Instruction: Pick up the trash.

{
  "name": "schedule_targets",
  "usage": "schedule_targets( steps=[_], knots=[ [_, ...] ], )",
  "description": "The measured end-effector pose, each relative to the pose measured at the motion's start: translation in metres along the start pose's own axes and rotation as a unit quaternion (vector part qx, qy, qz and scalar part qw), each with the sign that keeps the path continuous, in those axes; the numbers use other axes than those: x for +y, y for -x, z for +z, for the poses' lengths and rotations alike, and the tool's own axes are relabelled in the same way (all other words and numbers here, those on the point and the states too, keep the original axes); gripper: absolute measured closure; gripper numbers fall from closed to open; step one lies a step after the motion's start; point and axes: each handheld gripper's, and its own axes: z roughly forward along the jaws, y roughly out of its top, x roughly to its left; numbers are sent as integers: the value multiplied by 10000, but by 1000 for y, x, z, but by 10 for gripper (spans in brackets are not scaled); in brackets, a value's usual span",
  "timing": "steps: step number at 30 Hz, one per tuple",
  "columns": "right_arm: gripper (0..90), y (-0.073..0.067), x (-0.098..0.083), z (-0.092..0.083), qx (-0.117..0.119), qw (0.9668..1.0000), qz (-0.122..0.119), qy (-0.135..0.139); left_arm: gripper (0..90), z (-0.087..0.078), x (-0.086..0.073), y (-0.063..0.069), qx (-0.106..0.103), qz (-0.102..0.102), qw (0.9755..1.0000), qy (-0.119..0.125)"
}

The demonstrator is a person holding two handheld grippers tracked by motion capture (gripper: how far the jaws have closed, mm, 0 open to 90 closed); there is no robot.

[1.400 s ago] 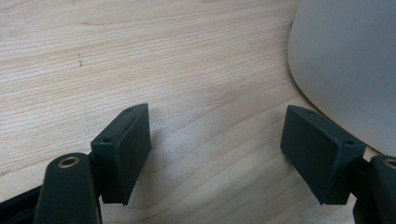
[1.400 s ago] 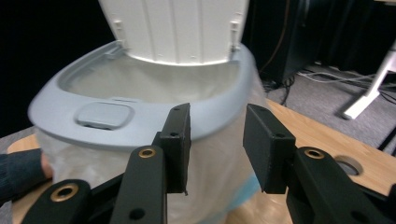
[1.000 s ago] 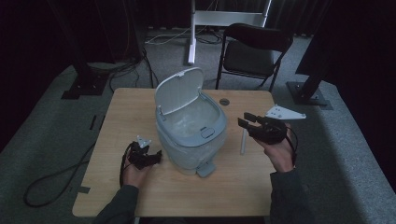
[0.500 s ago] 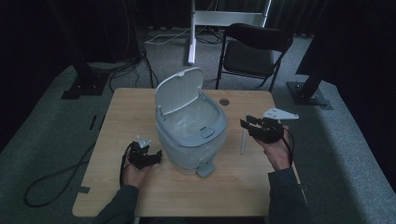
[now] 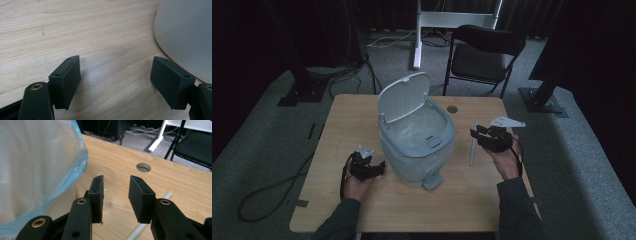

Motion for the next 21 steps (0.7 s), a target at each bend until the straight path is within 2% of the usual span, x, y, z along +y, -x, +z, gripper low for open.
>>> schedule_targets(
  steps=[13,20,21],
  knots=[
    [675,18,-17,24,-169,9984,329,-439,243,0,0,0,-1,1,10000,-1],
    [675,22,-27,37,-265,9966,408,-669,243,0,0,0,-1,0,10000,-1],
    [674,22,-31,43,-329,9957,346,-794,243,0,0,0,0,0,10000,-1]
  ],
)
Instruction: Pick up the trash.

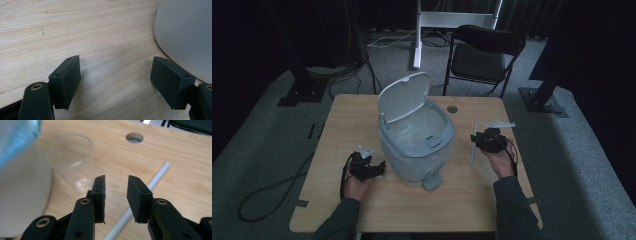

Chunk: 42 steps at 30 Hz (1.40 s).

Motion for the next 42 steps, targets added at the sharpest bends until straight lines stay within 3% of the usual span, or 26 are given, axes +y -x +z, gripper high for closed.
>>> schedule_targets(
  steps=[15,22,32,42],
  knots=[
    [670,8,-18,40,-301,9969,146,-707,243,0,0,0,1,0,10000,0],
    [672,8,-22,47,-486,9941,129,-957,243,0,0,0,0,1,10000,0],
    [743,12,-36,56,-502,9901,302,-1278,243,0,0,0,-1,6,10000,0],
    [775,14,-37,55,-545,9896,322,-1294,243,0,0,0,0,1,10000,-1]
  ],
)
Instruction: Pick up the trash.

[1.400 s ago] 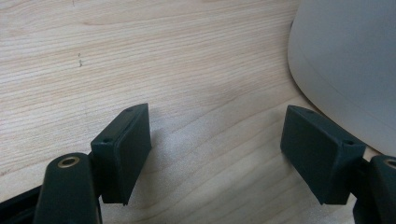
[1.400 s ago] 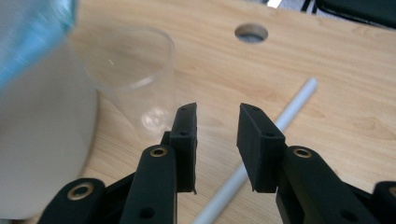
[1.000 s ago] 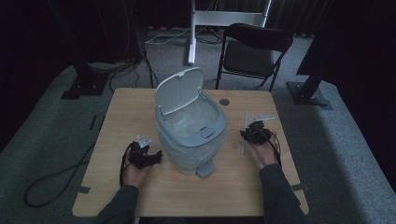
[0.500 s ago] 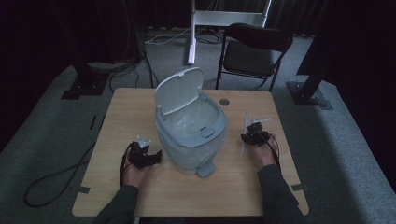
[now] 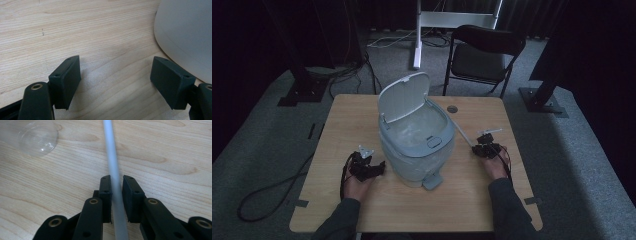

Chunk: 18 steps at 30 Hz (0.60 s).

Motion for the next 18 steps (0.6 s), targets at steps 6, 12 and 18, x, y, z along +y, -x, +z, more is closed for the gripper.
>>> schedule_targets(
  steps=[6,12,18],
  knots=[
    [795,-3,0,0,-120,9999,-111,-19,243,0,0,0,0,-1,10000,1],
    [798,-3,0,0,-124,9999,-88,-5,243,0,0,0,0,-1,10000,0],
    [798,-2,-2,-1,-90,9999,-50,57,242,0,0,0,1,0,10000,1]
  ],
)
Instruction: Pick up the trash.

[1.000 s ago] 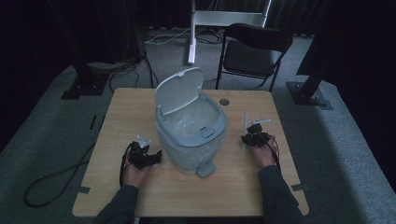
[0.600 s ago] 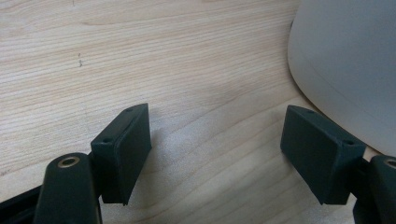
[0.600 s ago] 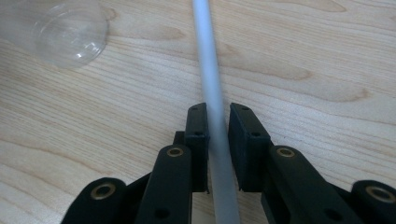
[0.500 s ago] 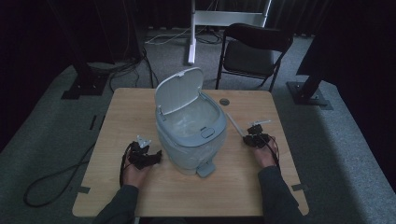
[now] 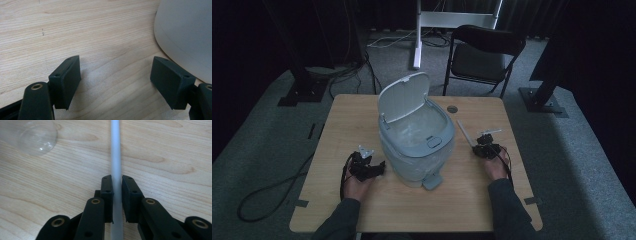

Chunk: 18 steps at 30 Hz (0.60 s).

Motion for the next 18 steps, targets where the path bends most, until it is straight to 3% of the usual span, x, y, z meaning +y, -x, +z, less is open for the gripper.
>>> schedule_targets(
  steps=[18],
  knots=[
    [798,1,-4,-12,76,9995,-12,307,243,0,0,0,0,0,10000,0]
  ],
)
